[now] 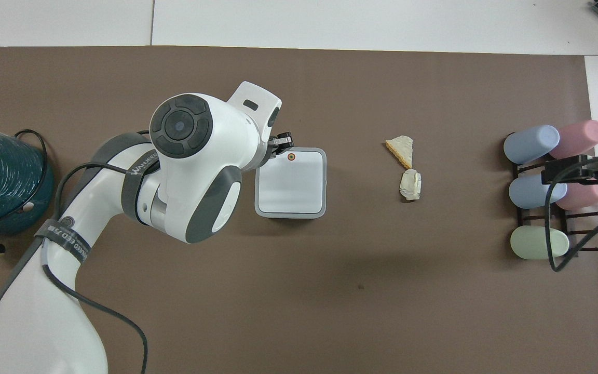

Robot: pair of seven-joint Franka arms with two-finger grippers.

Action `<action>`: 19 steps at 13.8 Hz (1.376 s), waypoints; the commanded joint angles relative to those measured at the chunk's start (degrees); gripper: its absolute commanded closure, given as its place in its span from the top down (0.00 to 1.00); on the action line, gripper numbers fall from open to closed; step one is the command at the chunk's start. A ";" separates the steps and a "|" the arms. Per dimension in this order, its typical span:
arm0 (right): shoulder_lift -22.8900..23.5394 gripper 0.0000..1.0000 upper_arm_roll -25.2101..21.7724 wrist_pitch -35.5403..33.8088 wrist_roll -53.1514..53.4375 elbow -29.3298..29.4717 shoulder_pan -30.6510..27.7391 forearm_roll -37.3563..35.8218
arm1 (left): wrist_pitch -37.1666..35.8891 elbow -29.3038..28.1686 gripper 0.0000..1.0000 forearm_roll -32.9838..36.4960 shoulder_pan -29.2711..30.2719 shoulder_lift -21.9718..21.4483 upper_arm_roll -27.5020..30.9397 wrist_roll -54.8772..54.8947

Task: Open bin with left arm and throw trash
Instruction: 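Reach the left gripper over the white bin and grasp its lid, then lift the lid with the left gripper while the right gripper reaches the paper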

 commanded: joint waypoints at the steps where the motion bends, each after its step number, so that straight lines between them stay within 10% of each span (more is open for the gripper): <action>1: -1.59 1.00 0.32 -0.27 0.91 -1.65 -0.16 -0.14 | 2.89 1.22 0.00 -0.84 -1.89 3.05 0.88 -2.07; 7: -1.50 1.00 0.32 1.13 1.00 -2.61 0.36 -0.05 | 4.13 -0.36 0.00 -0.66 -3.56 4.46 0.97 -3.04; 12: -0.18 1.00 0.32 16.04 2.22 -10.59 4.03 3.72 | -3.13 5.24 0.00 -0.40 -2.86 5.51 0.97 -2.95; 19: 15.09 1.00 0.32 33.81 3.64 -11.84 9.24 3.82 | -22.21 17.55 0.00 -0.14 0.83 5.17 1.85 -2.34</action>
